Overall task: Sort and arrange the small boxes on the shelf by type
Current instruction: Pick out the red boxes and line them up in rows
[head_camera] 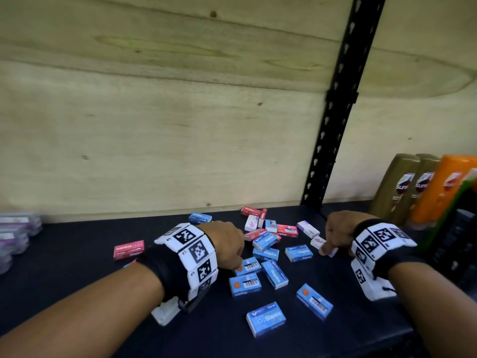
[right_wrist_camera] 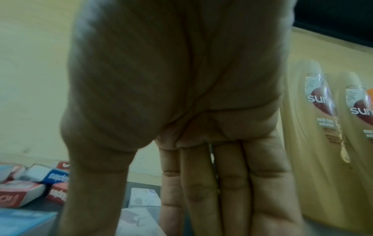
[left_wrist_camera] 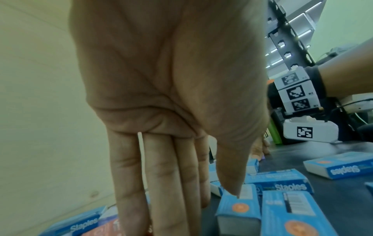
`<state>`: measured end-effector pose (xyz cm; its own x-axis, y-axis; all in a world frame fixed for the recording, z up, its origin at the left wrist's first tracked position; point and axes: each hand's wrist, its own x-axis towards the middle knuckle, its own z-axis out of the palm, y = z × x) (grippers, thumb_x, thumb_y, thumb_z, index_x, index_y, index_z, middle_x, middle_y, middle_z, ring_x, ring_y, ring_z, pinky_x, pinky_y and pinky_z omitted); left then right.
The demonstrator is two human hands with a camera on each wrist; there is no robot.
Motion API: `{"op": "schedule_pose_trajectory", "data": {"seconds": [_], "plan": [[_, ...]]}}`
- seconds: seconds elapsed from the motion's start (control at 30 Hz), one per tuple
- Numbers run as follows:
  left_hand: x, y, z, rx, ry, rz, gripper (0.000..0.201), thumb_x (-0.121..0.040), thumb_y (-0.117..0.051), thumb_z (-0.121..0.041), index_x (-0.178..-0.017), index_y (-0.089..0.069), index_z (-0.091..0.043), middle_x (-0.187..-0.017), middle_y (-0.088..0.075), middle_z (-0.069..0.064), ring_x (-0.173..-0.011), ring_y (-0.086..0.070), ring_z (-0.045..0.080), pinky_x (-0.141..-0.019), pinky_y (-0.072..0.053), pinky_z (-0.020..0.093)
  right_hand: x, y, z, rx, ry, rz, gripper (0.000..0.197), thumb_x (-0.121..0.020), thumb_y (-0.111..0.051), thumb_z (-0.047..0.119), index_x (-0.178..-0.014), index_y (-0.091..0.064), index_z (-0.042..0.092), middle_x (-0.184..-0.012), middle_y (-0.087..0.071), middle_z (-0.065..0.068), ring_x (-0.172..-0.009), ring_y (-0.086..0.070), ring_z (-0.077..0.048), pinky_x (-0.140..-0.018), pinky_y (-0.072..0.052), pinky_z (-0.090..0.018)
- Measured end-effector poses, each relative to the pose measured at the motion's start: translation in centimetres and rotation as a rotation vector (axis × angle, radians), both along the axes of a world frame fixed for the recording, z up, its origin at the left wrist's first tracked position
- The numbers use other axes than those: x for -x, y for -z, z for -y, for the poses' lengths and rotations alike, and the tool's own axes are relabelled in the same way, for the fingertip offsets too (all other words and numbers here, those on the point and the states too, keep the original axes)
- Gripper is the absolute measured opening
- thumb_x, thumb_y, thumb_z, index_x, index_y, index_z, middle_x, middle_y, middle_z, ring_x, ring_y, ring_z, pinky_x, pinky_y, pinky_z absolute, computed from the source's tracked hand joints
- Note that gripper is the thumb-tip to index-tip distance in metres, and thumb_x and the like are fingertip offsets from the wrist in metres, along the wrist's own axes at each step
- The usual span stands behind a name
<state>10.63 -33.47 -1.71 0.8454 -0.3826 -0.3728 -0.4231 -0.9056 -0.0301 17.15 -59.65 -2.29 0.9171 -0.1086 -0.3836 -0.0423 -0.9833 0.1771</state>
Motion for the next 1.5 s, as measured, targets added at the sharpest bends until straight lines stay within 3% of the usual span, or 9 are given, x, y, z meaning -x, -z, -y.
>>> {"op": "schedule_pose_trajectory", "data": {"seconds": [0.1, 0.33, 0.47, 0.53, 0.67, 0.87, 1.1, 1.37, 1.5], "plan": [[0.2, -0.5, -1.2, 0.079, -0.02, -0.022, 0.029, -0.097, -0.056, -0.039, -0.116, -0.065, -0.02, -0.064, -0.05, -0.015, -0.059, -0.048, 0.002, -0.068, -0.044, 0.021, 0.0, -0.1, 0.0, 0.016, 0.005, -0.017, 0.044, -0.076, -0.075, 0.056, -0.091, -0.075, 0.015, -0.085, -0.067, 0.003, -0.076, -0.06, -0.012, -0.07, -0.047, -0.026], [0.5, -3.0, -8.3, 0.158, -0.115, 0.069, 0.023, -0.092, -0.058, -0.038, -0.11, -0.068, -0.027, -0.084, -0.064, -0.015, -0.08, -0.059, 0.008, -0.072, -0.044, 0.023, 0.6, -1.9, -3.4, 0.103, -0.101, 0.106, 0.047, -0.083, -0.065, 0.058, -0.063, -0.054, 0.017, -0.066, -0.057, 0.003, -0.063, -0.053, -0.015, -0.068, -0.044, -0.027], [0.5, -3.7, -13.4, 0.165, -0.236, 0.11, 0.02, -0.09, -0.061, -0.039, -0.104, -0.07, -0.028, -0.077, -0.066, -0.015, -0.081, -0.065, 0.009, -0.08, -0.049, 0.024, 2.2, -3.8, -8.9, 0.016, -0.274, 0.075, 0.042, -0.09, -0.062, 0.051, -0.094, -0.067, 0.01, -0.097, -0.067, -0.003, -0.092, -0.063, -0.022, -0.073, -0.045, -0.029], [0.8, -3.5, -15.5, 0.14, -0.291, 0.119, 0.018, -0.091, -0.061, -0.038, -0.104, -0.07, -0.029, -0.071, -0.06, -0.019, -0.073, -0.06, 0.005, -0.077, -0.047, 0.023, 3.1, -4.4, -11.9, -0.046, -0.378, 0.059, 0.031, -0.09, -0.063, 0.05, -0.098, -0.069, 0.021, -0.108, -0.068, -0.001, -0.099, -0.062, -0.02, -0.079, -0.046, -0.03], [1.3, -2.2, -18.8, 0.086, -0.361, 0.101, 0.022, -0.092, -0.061, -0.035, -0.11, -0.07, -0.026, -0.083, -0.061, -0.016, -0.068, -0.055, 0.0, -0.074, -0.043, 0.021, 3.7, -3.6, -17.4, -0.17, -0.528, -0.001, 0.032, -0.084, -0.069, 0.052, -0.103, -0.065, 0.027, -0.101, -0.069, 0.007, -0.093, -0.064, -0.017, -0.08, -0.049, -0.031], [1.5, 0.0, -21.4, 0.065, -0.427, 0.068, 0.033, -0.089, -0.066, -0.037, -0.12, -0.064, -0.026, -0.118, -0.064, -0.01, -0.105, -0.059, 0.012, -0.087, -0.046, 0.026, 4.1, -2.4, -24.1, -0.22, -0.696, -0.059, 0.036, -0.084, -0.072, 0.045, -0.114, -0.06, 0.03, -0.105, -0.064, 0.009, -0.094, -0.06, -0.015, -0.083, -0.05, -0.032], [0.2, 1.7, -22.1, 0.109, -0.385, 0.016, 0.046, -0.084, -0.072, -0.041, -0.126, -0.06, -0.026, -0.117, -0.065, -0.008, -0.103, -0.06, 0.013, -0.092, -0.048, 0.032, 3.7, -1.9, -28.7, -0.193, -0.813, -0.12, 0.054, -0.086, -0.073, 0.04, -0.134, -0.053, 0.023, -0.127, -0.061, 0.003, -0.111, -0.059, -0.019, -0.091, -0.047, -0.033], [-1.0, 1.8, -21.7, 0.145, -0.279, -0.002, 0.044, -0.08, -0.078, -0.032, -0.121, -0.065, -0.022, -0.111, -0.069, -0.004, -0.093, -0.062, 0.013, -0.081, -0.048, 0.025, 2.7, -1.6, -30.5, -0.215, -0.88, -0.205, 0.061, -0.082, -0.078, 0.029, -0.136, -0.052, 0.032, -0.123, -0.063, 0.006, -0.099, -0.057, -0.013, -0.087, -0.046, -0.031], [-1.4, 2.1, -21.9, 0.132, -0.312, 0.011, 0.037, -0.078, -0.079, -0.03, -0.113, -0.069, -0.022, -0.106, -0.07, -0.005, -0.085, -0.059, 0.01, -0.075, -0.046, 0.024, 2.5, -0.9, -30.9, -0.23, -0.887, -0.224, 0.049, -0.08, -0.08, 0.028, -0.124, -0.06, 0.03, -0.111, -0.065, 0.011, -0.094, -0.06, -0.011, -0.088, -0.049, -0.032]]}}
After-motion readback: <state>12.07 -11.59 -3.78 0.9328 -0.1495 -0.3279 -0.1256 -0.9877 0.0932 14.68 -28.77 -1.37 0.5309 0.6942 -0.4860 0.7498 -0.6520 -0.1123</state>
